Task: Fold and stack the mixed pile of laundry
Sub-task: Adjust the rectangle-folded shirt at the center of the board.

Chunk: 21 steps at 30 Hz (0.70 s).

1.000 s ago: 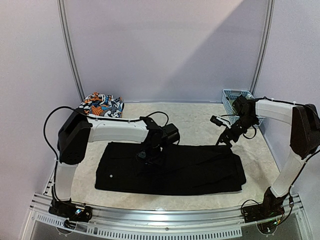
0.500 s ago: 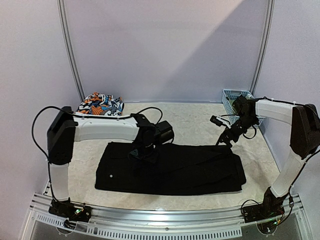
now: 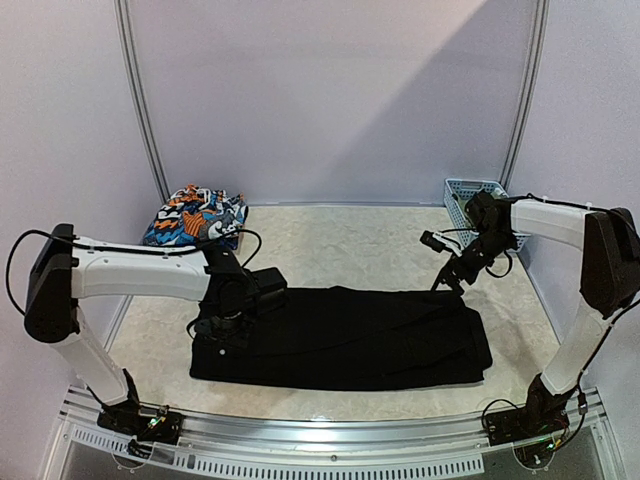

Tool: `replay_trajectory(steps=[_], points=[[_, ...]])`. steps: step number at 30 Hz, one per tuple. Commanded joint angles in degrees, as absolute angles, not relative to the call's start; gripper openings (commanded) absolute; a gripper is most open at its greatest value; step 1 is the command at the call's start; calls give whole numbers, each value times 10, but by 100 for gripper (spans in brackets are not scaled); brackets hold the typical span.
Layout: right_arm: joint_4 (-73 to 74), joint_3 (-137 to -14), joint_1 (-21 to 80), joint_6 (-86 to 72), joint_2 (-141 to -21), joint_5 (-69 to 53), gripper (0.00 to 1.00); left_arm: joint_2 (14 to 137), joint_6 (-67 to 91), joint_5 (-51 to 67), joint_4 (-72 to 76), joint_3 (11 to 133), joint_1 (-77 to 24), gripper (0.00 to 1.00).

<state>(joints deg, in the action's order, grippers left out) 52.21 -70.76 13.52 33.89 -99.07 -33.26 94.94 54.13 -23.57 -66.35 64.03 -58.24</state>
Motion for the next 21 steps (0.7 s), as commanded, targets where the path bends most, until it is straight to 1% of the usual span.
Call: replay_trajectory(steps=[1, 3, 5, 6, 8, 9, 11, 12, 13, 14, 15, 19, 21], points=[[429, -664, 137, 301, -928, -256, 99, 934, 548, -280, -674, 695, -586, 39], [364, -632, 137, 280, -870, -238, 99, 953, 505, -285, -646, 732, -587, 41], [326, -619, 136, 245, -837, -256, 99, 979, 452, -274, -600, 766, -592, 41], [339, -629, 135, 227, -836, -283, 99, 995, 428, -266, -577, 791, -593, 41], [425, -670, 135, 248, -874, -349, 99, 1025, 394, -237, -536, 817, -593, 42], [468, -692, 136, 270, -896, -374, 96, 1037, 382, -222, -514, 828, -593, 41], [515, -716, 137, 307, -946, -401, 76, 1065, 362, -199, -480, 849, -592, 41], [527, -719, 137, 321, -963, -409, 69, 1077, 348, -181, -456, 859, -592, 42], [532, -718, 138, 338, -970, -414, 63, 1091, 338, -166, -436, 869, -590, 42], [537, -718, 137, 349, -979, -415, 61, 1110, 331, -158, -419, 883, -587, 41], [541, -719, 139, 355, -986, -413, 60, 1123, 321, -149, -403, 896, -584, 42], [557, -727, 141, 379, -1009, -381, 67, 1184, 284, -111, -357, 963, -567, 42], [561, -727, 141, 386, -1018, -364, 68, 1207, 277, -85, -330, 982, -555, 43]])
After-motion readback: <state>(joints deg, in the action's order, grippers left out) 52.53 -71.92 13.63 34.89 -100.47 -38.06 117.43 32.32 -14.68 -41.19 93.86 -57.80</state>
